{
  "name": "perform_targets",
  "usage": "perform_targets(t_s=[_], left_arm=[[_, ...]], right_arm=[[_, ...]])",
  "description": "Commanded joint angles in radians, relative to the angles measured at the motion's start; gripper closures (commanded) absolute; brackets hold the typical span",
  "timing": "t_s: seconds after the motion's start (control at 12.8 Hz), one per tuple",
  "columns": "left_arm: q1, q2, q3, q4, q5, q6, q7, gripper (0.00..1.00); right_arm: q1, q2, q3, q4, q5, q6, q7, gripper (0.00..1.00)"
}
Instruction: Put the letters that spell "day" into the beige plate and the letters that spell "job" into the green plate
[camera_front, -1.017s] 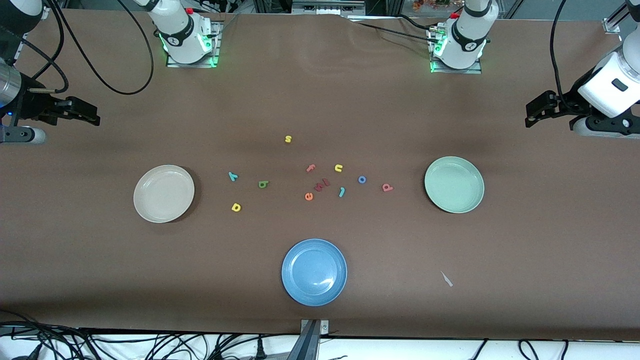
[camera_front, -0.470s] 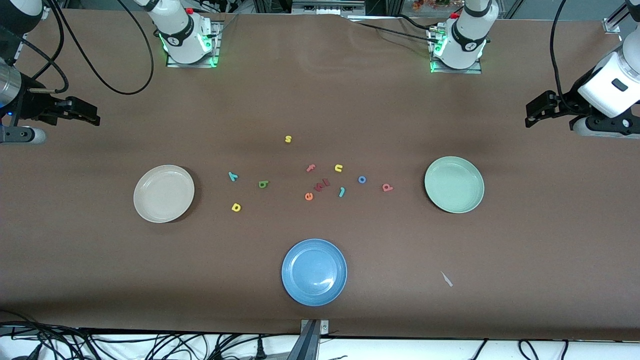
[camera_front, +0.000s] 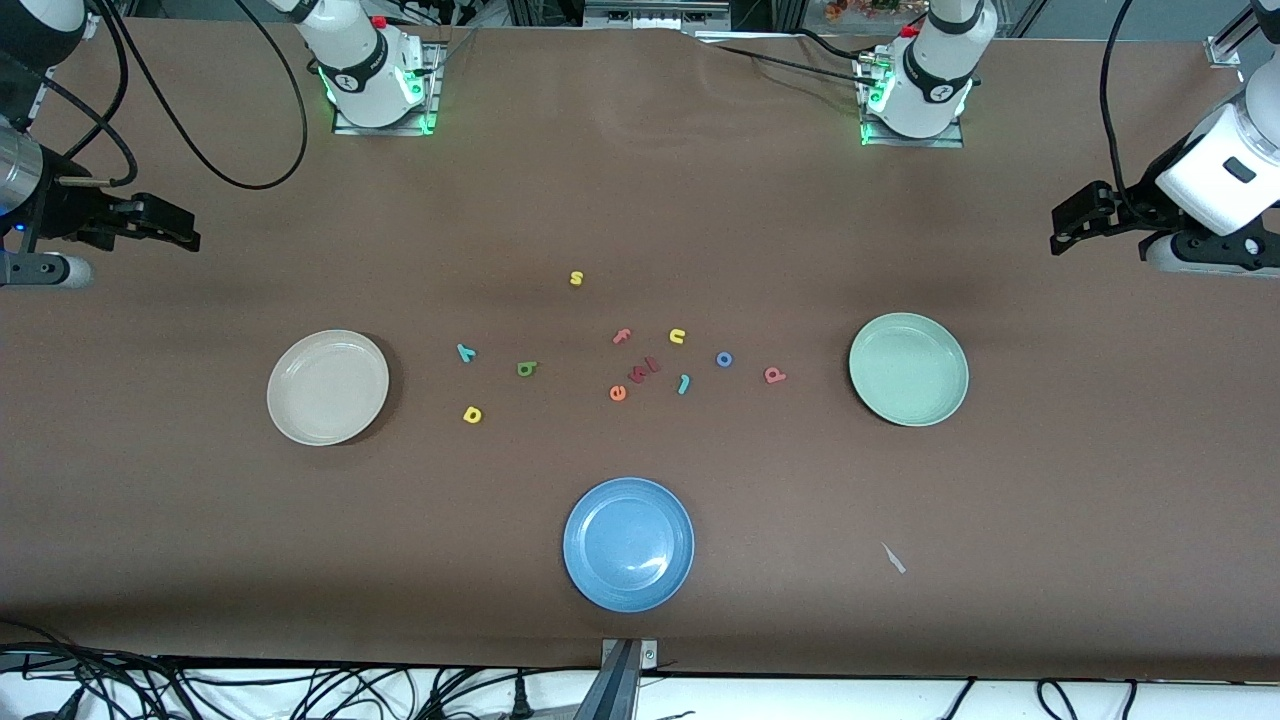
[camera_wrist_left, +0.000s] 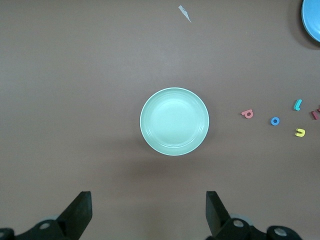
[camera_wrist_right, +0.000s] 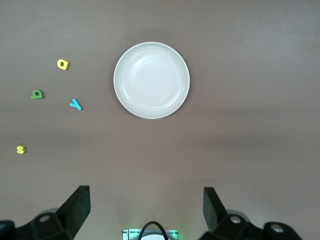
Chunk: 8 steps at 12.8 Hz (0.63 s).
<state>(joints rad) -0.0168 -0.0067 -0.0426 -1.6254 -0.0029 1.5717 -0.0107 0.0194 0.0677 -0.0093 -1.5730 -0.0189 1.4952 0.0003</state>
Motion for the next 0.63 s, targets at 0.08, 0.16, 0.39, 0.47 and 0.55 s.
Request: perform_targets(t_s=[0.08, 0.16, 0.39, 0.47, 0.55], left_arm=[[-0.005, -0.009, -0.002, -0.002, -0.003, -0.006, 0.011, 0.0], [-0.005, -0.009, 0.001, -0.002, -0.003, -0.007, 0.011, 0.0], [-0.005, -0.009, 0.001, -0.002, -0.005, -0.007, 0.011, 0.0], [-0.005, -0.01, -0.002, 0.002, -0.005, -0.007, 0.011, 0.0], [-0.003, -0.01, -0.013, 0.006, -0.005, -0.019, 0.011, 0.0]], right_arm=[[-0.001, 0.006, 0.002, 0.016, -0.013, -0.013, -0.002, 0.0], [-0.001, 0.006, 0.002, 0.016, -0.013, -0.013, -0.002, 0.0], [-0.001, 0.006, 0.002, 0.016, -0.013, -0.013, -0.002, 0.0], [-0.001, 0.006, 0.002, 0.016, -0.013, -0.013, -0.002, 0.0], [-0.001, 0.006, 0.002, 0.016, -0.013, -0.015, -0.002, 0.0]])
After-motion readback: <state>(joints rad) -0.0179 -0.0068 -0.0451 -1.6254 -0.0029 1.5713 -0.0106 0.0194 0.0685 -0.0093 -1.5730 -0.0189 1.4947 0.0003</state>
